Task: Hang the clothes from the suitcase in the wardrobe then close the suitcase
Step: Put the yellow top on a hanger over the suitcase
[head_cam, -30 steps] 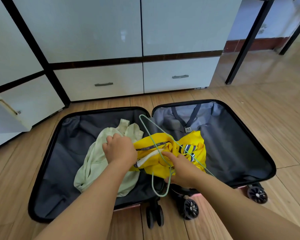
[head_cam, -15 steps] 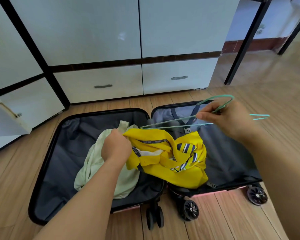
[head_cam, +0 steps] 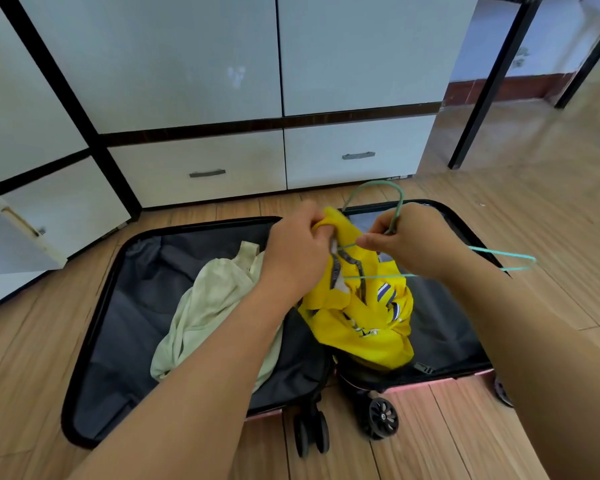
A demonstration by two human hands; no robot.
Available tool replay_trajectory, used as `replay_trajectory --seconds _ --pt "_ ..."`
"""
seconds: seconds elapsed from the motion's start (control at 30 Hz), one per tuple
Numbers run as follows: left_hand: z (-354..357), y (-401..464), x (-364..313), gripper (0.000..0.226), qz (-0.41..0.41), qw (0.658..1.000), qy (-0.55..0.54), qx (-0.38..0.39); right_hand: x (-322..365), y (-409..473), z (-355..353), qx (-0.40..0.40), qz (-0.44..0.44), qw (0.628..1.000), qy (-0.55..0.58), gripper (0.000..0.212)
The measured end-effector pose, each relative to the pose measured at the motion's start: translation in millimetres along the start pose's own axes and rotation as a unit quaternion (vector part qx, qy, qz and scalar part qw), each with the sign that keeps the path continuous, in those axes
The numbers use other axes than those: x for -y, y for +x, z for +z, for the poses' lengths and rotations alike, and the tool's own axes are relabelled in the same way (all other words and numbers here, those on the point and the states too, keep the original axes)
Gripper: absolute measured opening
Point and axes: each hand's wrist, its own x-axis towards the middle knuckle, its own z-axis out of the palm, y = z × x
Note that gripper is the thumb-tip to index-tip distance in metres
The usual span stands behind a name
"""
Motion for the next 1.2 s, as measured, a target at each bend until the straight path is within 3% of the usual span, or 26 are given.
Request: replay_trajectory --seconds 0.1,0.2,0.3,0.37,0.47,0.53,0.57,0.63,0.7,0.73,0.77,0.8,0.87,0.9,1.0,1.07,1.13,1.2 --pt "0 -1 -34 0.012 0.087 0.991 -0.074 0.066 1 0 2 0.011 0.039 0.998 -0.044 0.027" --pt "-7 3 -47 0.026 0.061 0.982 -0.127 0.122 -3 -3 -5 -0.017 0.028 0.999 0.012 0.011" --pt "-15 10 -34 0.042 0.047 0.994 -0.056 0.082 0 -6 -17 -0.050 -0.021 0.995 0.079 0.018" --pt "-18 10 -23 0.056 0.057 0.993 -0.006 0.102 4 -6 -18 -0.040 -0.051 0.992 0.110 0.015" --pt "-10 1 -12 0.029 0.070 0.979 0.075 0.174 7 -5 -7 -0.035 -0.080 0.981 0.175 0.013" --pt "-5 -3 -6 0.019 0.054 0.981 0.093 0.163 9 -3 1 -0.042 -0.100 0.973 0.205 0.015" --pt "-4 -3 -3 0.018 0.044 0.984 0.097 0.141 9 -2 5 -0.064 -0.114 0.973 0.192 0.016" --pt "-6 1 6 0.020 0.012 0.993 0.091 0.071 4 2 16 -0.186 -0.104 0.974 0.076 0.029" --pt "-12 4 17 0.022 -0.038 0.997 0.073 -0.005 -3 1 23 -0.326 -0.024 0.945 0.012 0.036" --pt "-15 4 22 0.024 -0.054 0.996 0.063 -0.033 -5 -2 25 -0.348 0.029 0.937 0.026 0.030" --pt "-17 3 25 0.025 -0.056 0.996 0.052 -0.051 -11 -2 30 -0.319 0.077 0.943 0.052 0.023" --pt "-18 0 28 0.025 -0.045 0.997 0.035 -0.059 -17 -3 37 -0.240 0.120 0.962 0.053 0.021" --pt "-20 -3 27 0.024 -0.001 0.999 -0.010 -0.052 -28 -8 56 -0.071 0.164 0.984 0.021 0.039" --pt "-21 -4 25 0.024 0.022 0.998 -0.029 -0.042 -32 -10 63 -0.032 0.181 0.983 0.019 0.041" --pt "-25 -3 19 0.021 0.075 0.994 -0.073 -0.023 -39 -13 74 0.011 0.213 0.974 0.071 0.042" --pt "-26 -1 16 0.020 0.091 0.991 -0.103 -0.003 -35 -15 81 0.097 0.243 0.955 0.141 0.051" --pt "-27 2 17 0.020 0.088 0.988 -0.128 0.014 -28 -20 88 0.186 0.270 0.931 0.160 0.037" --pt "-29 4 20 0.021 0.071 0.985 -0.154 0.025 -27 -20 94 0.175 0.282 0.936 0.120 0.020"
